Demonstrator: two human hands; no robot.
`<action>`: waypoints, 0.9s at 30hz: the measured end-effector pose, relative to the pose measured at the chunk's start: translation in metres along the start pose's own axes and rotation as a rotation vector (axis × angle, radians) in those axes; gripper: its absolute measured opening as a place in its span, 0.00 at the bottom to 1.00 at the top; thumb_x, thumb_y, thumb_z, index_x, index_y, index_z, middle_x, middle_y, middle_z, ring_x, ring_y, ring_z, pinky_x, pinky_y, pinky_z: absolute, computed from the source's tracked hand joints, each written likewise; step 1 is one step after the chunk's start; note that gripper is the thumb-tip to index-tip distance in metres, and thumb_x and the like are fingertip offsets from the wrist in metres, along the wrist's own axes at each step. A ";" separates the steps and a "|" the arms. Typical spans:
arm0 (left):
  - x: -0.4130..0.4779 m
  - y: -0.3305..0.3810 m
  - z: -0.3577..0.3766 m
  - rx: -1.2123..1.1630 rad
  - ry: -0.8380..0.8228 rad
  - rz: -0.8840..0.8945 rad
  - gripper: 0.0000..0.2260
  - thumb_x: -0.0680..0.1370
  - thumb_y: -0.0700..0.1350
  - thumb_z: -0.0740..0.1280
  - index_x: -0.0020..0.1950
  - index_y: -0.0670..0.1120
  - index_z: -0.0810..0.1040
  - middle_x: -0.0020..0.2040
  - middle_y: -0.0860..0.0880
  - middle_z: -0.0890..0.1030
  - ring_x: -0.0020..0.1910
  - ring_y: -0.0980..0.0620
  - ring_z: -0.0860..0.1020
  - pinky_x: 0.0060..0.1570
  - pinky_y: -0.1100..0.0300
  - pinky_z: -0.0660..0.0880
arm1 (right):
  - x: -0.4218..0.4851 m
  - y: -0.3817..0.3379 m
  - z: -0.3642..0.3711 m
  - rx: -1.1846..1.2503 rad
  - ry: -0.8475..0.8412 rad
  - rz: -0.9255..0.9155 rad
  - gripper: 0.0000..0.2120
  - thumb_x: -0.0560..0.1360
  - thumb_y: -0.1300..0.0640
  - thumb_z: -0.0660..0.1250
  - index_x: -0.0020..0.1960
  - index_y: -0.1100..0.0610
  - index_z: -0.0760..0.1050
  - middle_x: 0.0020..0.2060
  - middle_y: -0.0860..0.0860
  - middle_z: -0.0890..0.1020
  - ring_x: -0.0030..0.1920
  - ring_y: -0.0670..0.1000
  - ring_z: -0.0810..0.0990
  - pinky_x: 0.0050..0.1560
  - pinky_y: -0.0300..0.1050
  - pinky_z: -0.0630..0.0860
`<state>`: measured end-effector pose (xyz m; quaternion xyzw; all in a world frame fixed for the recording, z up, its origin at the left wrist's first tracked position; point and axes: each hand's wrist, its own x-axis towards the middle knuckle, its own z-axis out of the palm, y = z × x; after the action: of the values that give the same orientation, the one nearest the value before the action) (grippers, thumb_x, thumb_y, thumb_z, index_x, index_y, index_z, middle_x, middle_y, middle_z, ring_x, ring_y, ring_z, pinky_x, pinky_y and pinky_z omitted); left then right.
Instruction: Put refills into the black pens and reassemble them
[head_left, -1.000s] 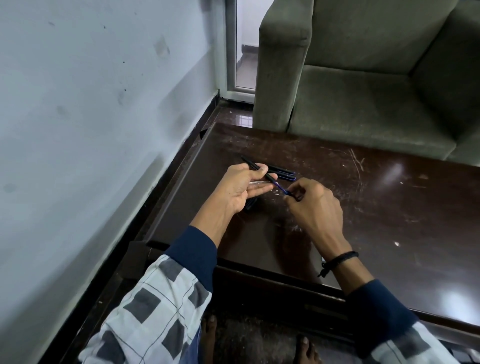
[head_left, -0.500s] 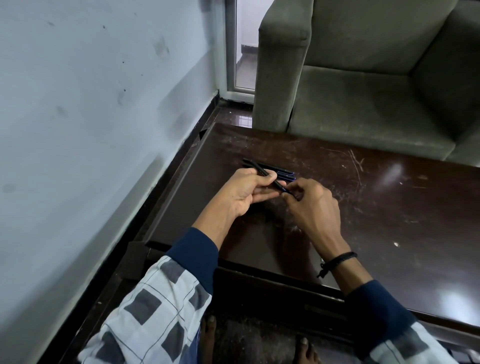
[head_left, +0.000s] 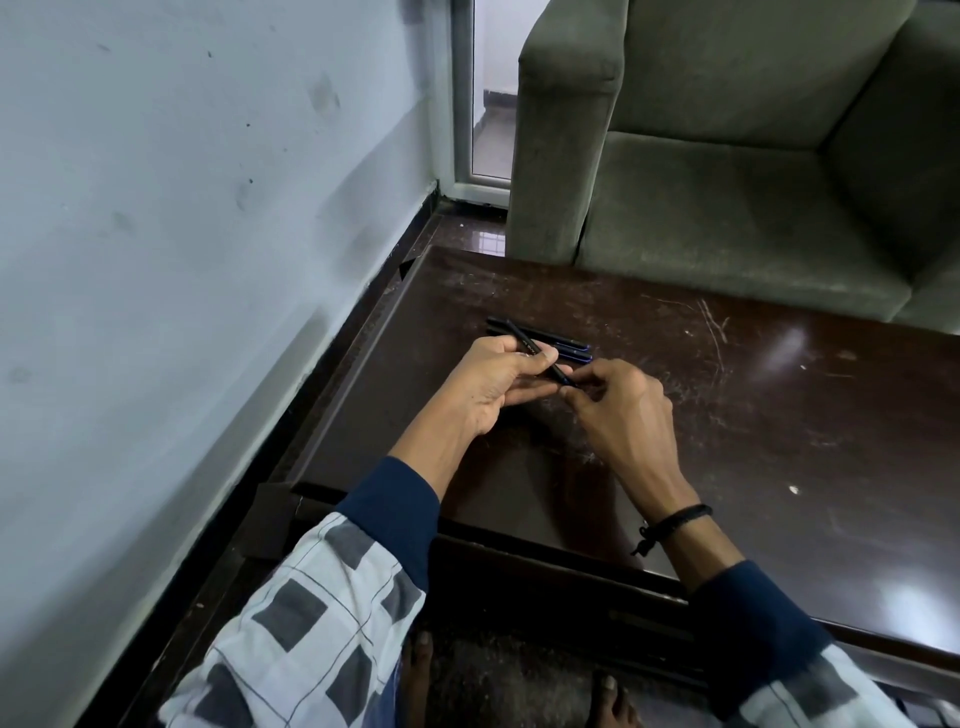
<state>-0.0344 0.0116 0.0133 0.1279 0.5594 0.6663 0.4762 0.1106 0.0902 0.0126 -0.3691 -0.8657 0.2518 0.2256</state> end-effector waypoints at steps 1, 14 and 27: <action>0.000 0.000 0.000 -0.005 0.000 -0.004 0.04 0.78 0.35 0.72 0.52 0.40 0.81 0.47 0.39 0.87 0.47 0.45 0.87 0.40 0.59 0.83 | 0.000 0.000 0.000 0.007 -0.002 0.004 0.09 0.77 0.53 0.75 0.57 0.50 0.85 0.50 0.49 0.87 0.47 0.50 0.84 0.43 0.43 0.73; -0.001 0.001 0.002 -0.059 0.045 0.009 0.09 0.79 0.34 0.70 0.60 0.36 0.78 0.50 0.36 0.86 0.49 0.45 0.87 0.42 0.59 0.84 | 0.002 0.005 0.002 0.028 -0.026 0.037 0.06 0.77 0.53 0.73 0.54 0.48 0.83 0.43 0.46 0.85 0.44 0.50 0.84 0.42 0.46 0.76; 0.002 0.009 -0.009 -0.109 0.065 0.035 0.09 0.79 0.35 0.70 0.59 0.36 0.79 0.50 0.37 0.87 0.50 0.45 0.87 0.41 0.60 0.83 | 0.000 0.000 0.004 0.052 0.036 0.021 0.05 0.77 0.52 0.74 0.52 0.49 0.82 0.39 0.43 0.81 0.39 0.48 0.81 0.37 0.44 0.71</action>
<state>-0.0461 0.0076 0.0172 0.0900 0.5352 0.7077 0.4523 0.1085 0.0892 0.0095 -0.3765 -0.8508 0.2700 0.2479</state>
